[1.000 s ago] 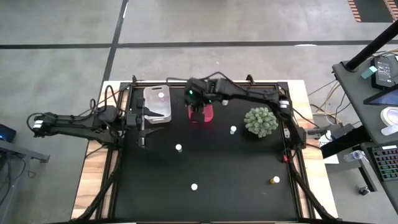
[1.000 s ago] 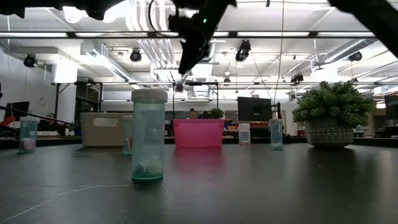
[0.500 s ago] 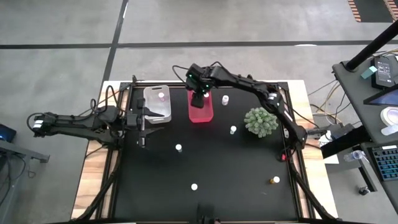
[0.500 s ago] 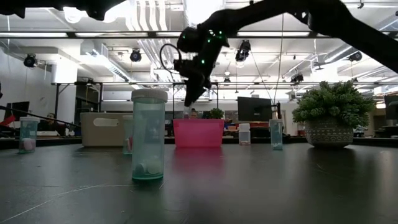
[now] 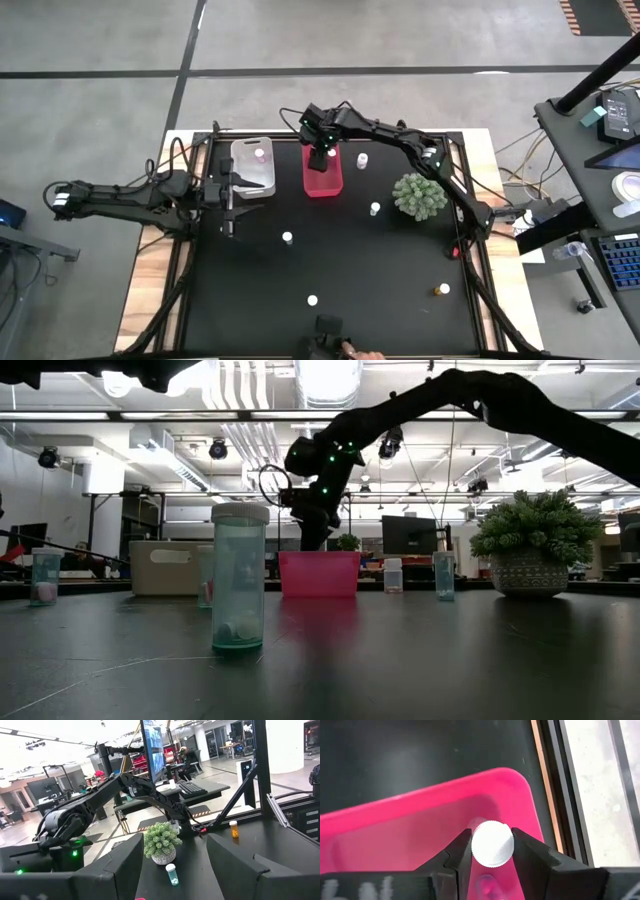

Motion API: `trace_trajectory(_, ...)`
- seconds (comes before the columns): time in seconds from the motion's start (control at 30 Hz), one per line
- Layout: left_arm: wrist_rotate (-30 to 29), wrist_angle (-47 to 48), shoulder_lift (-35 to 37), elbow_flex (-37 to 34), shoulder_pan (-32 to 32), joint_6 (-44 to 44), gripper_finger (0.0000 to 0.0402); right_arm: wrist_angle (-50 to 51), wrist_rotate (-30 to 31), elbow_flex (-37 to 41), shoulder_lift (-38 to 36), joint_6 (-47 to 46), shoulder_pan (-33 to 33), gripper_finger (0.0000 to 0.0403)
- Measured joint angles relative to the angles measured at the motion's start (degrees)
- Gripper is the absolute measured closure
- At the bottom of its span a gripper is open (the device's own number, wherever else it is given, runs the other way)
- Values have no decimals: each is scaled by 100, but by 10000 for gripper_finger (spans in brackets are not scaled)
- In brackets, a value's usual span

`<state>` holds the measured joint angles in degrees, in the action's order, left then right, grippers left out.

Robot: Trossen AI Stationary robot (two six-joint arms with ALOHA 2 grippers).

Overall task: Pick and place medicine bottles into bin by pill shape (circle, oval)
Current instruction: Put the blue capsule bottle into the pink bin, then put the blue tablet bottle into the white bin

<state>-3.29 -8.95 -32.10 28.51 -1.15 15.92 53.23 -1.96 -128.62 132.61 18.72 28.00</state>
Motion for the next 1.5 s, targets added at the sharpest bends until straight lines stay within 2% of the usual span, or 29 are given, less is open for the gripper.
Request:
trace_trajectory(0.63, 0, -2, -2, 0, 0, 0, 199, -169, 0, 87, 48, 38, 3, 284)
trace_trajectory(1.13, 0, -2, -2, 0, -2, -2, 199, -168, 31, 42, 41, -7, 3, 213)
trace_trajectory(1.5, 0, 2, -2, 0, -2, -26, 199, 82, 52, -111, -329, -226, -103, 216)
